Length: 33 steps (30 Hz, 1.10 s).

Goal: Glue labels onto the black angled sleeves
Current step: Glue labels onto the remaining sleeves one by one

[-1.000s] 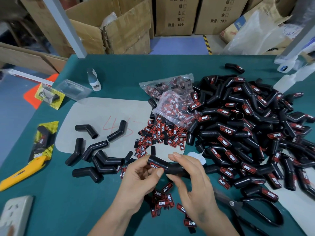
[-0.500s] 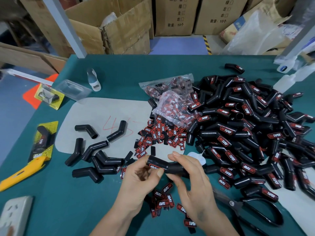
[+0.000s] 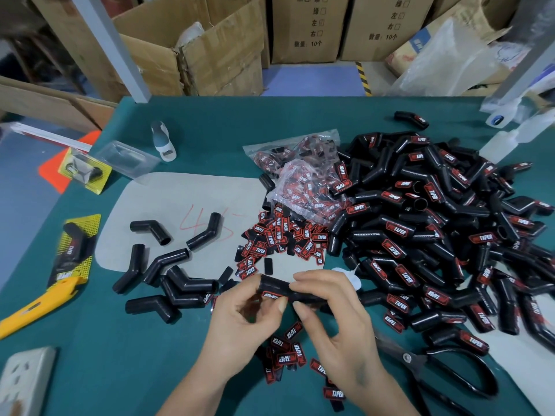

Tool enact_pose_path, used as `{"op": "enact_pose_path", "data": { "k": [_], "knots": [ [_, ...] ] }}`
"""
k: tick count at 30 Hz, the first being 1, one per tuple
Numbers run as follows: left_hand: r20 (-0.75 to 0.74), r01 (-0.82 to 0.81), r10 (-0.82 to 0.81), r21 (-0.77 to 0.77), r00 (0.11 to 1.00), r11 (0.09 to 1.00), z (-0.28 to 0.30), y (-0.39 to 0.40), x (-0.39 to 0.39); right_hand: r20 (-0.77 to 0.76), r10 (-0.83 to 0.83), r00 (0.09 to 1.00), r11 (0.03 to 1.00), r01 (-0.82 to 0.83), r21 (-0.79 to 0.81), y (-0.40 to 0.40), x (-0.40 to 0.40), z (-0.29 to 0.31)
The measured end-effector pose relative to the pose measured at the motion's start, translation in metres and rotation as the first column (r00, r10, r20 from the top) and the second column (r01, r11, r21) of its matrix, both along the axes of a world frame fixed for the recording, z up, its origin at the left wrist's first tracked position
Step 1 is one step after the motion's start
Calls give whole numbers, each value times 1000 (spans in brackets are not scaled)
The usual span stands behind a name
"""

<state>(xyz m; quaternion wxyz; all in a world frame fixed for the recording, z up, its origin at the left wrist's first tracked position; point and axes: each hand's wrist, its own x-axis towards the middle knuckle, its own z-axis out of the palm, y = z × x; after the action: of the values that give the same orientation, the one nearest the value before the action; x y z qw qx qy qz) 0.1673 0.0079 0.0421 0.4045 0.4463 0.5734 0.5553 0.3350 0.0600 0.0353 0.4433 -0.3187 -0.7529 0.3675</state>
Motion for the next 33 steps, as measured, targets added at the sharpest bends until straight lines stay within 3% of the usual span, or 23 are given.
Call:
{"op": "enact_pose_path", "data": {
  "k": [5, 7, 19, 27, 33],
  "knots": [
    [-342, 56, -38, 40, 939, 998, 3, 0, -3, -67, -8, 998, 974, -7, -228, 2, -2, 2],
    [-403, 100, -76, 39, 912, 994, 5, 0, -4, -107, -17, 994, 946, -18, -323, 3, -3, 2],
    [-340, 135, -124, 9, 932, 991, 8, 1, -11, -152, 51, 987, 912, -108, -396, 5, 1, 2],
    [-404, 150, -133, 11, 905, 989, 8, 1, -12, -114, 5, 994, 914, -50, -403, 5, -1, 2],
    [-340, 151, -149, -20, 929, 988, 8, 2, -14, -118, 38, 992, 889, -87, -449, 3, 2, 3]
  ]
}}
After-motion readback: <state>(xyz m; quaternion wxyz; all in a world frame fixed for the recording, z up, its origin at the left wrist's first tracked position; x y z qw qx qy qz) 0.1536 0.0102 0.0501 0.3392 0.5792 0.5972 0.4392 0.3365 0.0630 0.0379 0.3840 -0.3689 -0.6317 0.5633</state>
